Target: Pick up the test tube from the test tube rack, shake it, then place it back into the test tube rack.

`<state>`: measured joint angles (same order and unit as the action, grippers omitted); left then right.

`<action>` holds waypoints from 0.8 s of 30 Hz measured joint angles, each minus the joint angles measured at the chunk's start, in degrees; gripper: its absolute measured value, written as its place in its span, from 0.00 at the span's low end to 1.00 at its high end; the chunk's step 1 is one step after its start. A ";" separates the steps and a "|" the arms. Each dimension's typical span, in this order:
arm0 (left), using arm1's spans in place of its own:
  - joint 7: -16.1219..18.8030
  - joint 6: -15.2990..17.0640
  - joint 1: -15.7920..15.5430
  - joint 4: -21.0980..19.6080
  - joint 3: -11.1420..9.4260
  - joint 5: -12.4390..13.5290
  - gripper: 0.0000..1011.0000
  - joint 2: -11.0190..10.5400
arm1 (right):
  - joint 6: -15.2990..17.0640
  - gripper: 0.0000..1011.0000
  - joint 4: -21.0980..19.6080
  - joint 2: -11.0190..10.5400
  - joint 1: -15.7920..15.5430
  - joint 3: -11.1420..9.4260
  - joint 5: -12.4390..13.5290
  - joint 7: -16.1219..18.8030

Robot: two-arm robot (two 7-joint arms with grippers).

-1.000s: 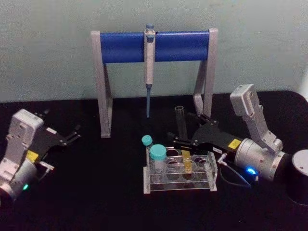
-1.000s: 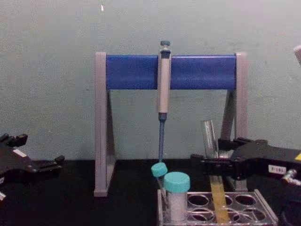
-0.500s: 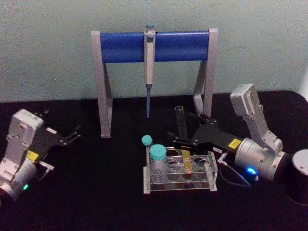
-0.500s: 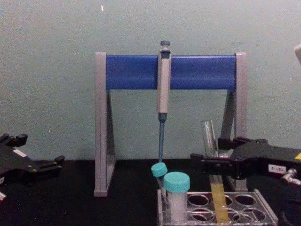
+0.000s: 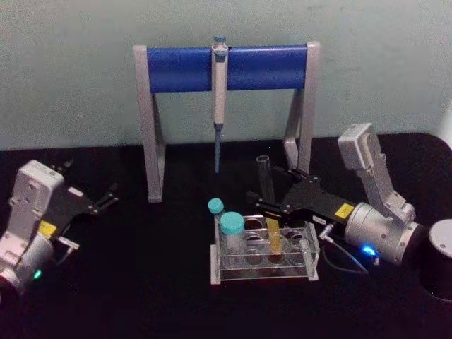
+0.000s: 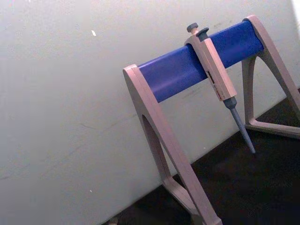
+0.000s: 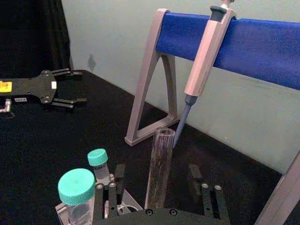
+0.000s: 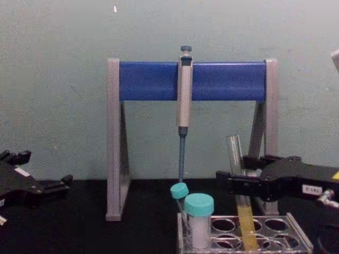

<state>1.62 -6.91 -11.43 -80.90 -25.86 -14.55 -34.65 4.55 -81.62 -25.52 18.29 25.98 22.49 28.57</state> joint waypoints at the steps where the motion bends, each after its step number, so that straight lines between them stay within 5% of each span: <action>1: 0.00 0.00 0.00 0.00 0.00 0.00 0.99 0.00 | 0.00 0.85 0.00 0.00 0.00 0.00 0.00 0.00; 18: 0.00 0.00 0.00 0.00 0.00 0.00 0.99 0.00 | 0.04 0.29 0.00 0.00 0.00 0.01 0.01 -0.03; 24: 0.00 0.00 0.00 0.00 0.00 0.00 0.99 0.00 | 0.04 0.23 -0.01 0.00 0.00 0.00 0.06 -0.02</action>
<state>1.62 -6.91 -11.43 -80.90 -25.86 -14.55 -34.65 4.59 -81.62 -25.52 18.29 25.98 22.55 28.55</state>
